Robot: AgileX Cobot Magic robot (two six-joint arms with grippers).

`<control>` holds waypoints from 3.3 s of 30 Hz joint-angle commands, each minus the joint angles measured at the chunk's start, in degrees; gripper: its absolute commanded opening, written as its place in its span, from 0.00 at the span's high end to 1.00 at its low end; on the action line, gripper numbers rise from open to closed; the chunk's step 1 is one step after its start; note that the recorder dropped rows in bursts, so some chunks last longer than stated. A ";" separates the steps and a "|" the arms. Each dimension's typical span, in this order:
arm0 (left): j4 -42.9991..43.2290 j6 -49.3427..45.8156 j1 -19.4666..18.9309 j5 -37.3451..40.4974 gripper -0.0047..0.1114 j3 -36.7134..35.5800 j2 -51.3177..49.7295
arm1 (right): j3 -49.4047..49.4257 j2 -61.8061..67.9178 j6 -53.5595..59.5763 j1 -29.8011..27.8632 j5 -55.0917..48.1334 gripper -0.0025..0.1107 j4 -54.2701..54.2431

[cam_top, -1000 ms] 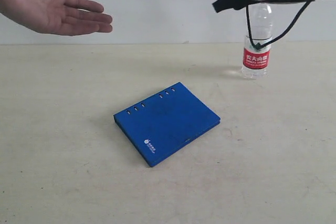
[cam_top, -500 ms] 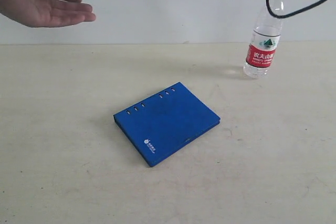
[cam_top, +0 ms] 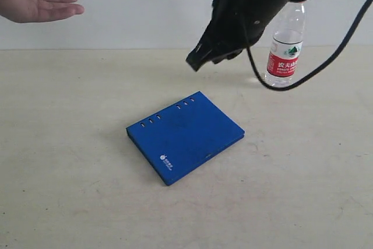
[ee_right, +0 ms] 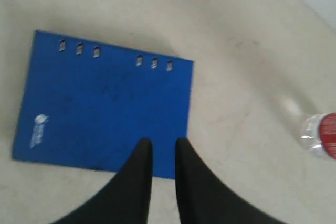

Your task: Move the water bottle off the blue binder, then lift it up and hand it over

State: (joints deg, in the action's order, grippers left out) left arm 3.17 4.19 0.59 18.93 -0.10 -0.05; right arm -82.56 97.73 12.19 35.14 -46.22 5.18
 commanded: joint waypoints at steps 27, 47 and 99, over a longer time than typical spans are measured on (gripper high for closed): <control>-27.85 -0.40 -0.09 -15.06 0.92 0.10 0.05 | 22.96 3.64 -19.65 3.15 27.83 0.70 1.69; -27.85 -9.84 -0.09 -11.52 0.92 0.10 0.05 | -4.36 27.79 -22.21 3.36 39.13 0.76 -0.85; -54.73 -32.49 -0.09 -5.63 0.92 0.10 0.05 | -12.42 15.10 23.15 4.82 -12.10 0.98 -36.55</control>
State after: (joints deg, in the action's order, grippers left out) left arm -35.85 -16.49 0.59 13.36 -0.10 -0.05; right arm -95.21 118.95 38.71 39.96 -64.56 -30.61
